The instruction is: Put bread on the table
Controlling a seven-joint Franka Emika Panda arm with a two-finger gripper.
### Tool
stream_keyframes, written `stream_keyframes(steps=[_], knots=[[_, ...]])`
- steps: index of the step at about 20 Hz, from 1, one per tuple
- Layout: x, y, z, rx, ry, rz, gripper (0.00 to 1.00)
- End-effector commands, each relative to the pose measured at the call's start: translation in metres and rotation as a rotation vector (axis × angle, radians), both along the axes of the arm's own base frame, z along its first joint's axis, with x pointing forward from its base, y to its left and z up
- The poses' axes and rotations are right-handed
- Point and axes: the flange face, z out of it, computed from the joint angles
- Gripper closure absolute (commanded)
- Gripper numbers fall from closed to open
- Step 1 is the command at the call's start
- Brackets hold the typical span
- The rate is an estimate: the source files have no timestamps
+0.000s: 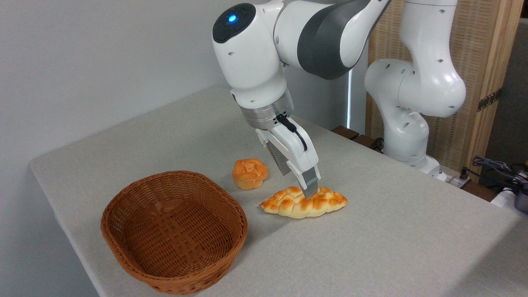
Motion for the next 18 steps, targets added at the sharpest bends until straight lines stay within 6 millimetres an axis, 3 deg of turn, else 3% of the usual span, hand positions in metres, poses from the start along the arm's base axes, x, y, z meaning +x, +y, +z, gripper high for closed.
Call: stream_keyframes(steps=[1,9,13,18], knots=[[0.009,0.003,0.030,0.002,-0.074,-0.005,0.00],[0.033,0.004,0.096,-0.050,-0.209,0.035,0.00],[0.058,-0.003,0.131,-0.039,-0.204,0.063,0.00],[0.099,-0.036,0.163,-0.017,-0.240,0.146,0.00]])
